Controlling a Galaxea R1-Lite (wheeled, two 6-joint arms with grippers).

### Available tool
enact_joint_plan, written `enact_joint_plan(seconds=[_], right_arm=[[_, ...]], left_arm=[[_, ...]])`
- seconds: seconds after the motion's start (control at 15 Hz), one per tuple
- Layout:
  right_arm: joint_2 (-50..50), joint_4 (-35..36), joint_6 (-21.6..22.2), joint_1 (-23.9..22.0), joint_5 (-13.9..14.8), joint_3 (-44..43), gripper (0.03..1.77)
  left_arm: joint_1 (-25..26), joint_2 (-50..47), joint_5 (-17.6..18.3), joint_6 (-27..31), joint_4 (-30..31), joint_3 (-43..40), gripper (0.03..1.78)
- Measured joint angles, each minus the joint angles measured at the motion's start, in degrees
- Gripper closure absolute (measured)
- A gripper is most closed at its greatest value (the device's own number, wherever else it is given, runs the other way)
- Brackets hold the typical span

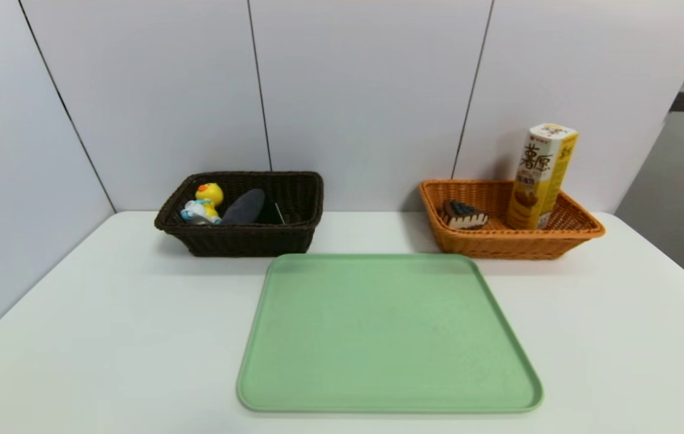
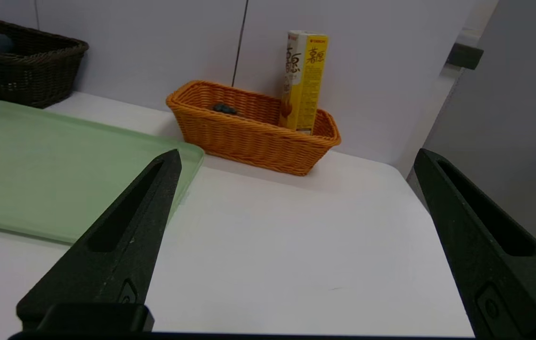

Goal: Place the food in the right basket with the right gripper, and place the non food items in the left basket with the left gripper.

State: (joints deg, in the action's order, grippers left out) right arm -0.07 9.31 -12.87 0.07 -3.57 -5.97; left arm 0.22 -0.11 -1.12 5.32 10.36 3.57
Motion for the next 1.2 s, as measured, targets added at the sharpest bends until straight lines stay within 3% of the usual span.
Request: enact_joint_plan(seconds=[0.13,0.53,0.87,1.0,1.2], right_arm=[[0.0,4.7,0.1,0.0,0.5,4.4,0.1],[0.0,-8.7,4.1,0.0,2.1,5.9,0.1],[0.0,-9.0,10.6,0.0,3.0,5.9,0.1],[0.0,-9.0,13.4,0.1,3.9,5.9,0.1],[0.0,-8.9,13.9,0.1,4.0,5.9,0.1]], left_arm=[[0.0,0.0,0.1,0.2,1.1,-1.5,0.12],[0.0,0.0,0.5,-0.2,-0.7,-3.5,0.12],[0.0,0.0,1.0,-0.7,-8.6,-3.6,0.12],[0.0,0.0,1.0,-1.8,-8.7,-3.6,0.12],[0.0,0.0,0.8,-5.8,-8.3,-3.6,0.12]])
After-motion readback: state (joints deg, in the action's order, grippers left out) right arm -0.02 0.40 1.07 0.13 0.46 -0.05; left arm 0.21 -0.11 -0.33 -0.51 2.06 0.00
